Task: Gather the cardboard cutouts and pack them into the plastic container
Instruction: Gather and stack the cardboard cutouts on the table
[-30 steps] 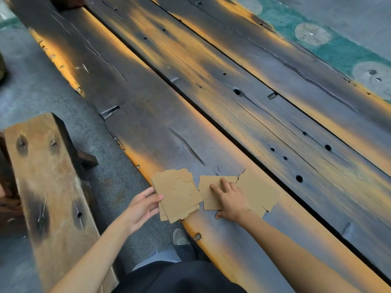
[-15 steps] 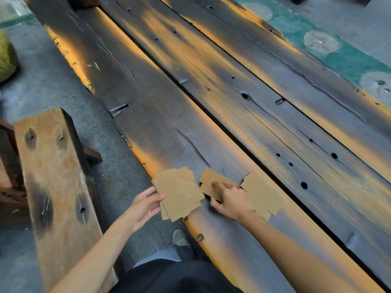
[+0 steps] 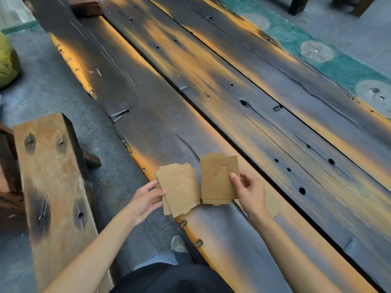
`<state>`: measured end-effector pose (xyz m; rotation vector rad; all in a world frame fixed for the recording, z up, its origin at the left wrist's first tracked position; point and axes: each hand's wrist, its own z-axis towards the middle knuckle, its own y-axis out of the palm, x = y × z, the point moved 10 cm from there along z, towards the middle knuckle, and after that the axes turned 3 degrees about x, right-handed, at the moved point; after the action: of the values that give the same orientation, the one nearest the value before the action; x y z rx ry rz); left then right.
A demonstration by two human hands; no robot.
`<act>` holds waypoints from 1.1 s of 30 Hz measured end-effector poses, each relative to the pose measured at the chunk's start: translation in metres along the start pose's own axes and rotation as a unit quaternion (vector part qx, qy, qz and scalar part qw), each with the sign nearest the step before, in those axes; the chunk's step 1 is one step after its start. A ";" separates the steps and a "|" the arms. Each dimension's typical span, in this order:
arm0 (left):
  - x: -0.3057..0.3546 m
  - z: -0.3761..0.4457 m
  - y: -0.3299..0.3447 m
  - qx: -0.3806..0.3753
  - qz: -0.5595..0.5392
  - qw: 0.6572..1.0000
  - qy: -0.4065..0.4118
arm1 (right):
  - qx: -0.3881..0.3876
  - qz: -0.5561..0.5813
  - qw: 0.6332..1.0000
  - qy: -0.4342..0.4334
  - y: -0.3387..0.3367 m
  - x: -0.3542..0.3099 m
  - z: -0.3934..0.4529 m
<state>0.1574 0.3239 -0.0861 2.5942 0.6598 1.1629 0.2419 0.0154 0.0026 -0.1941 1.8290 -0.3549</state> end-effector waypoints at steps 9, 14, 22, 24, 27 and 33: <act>-0.004 0.000 0.046 -0.078 -0.046 0.996 -0.023 | -0.122 0.100 0.985 0.063 0.037 0.000 -0.024; -0.006 -0.001 0.052 -0.087 -0.060 0.994 -0.033 | -0.111 0.069 0.988 0.085 0.037 0.016 -0.023; -0.017 -0.002 0.053 -0.075 -0.027 0.996 -0.045 | -0.072 0.002 0.992 0.106 0.034 0.038 -0.025; -0.021 -0.001 0.052 -0.062 -0.011 0.997 -0.042 | -0.061 -0.020 0.993 0.103 0.032 0.043 -0.025; -0.024 0.001 0.052 -0.047 0.036 0.998 -0.032 | -0.062 -0.076 0.992 0.083 0.031 0.048 -0.025; -0.033 0.010 0.052 -0.011 0.083 0.996 -0.032 | -0.074 -0.140 0.985 0.064 0.012 0.069 -0.015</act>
<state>0.1617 0.2622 -0.0940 2.6979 0.4237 1.1213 0.2083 0.0073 -0.0606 -0.5467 1.9591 -0.4365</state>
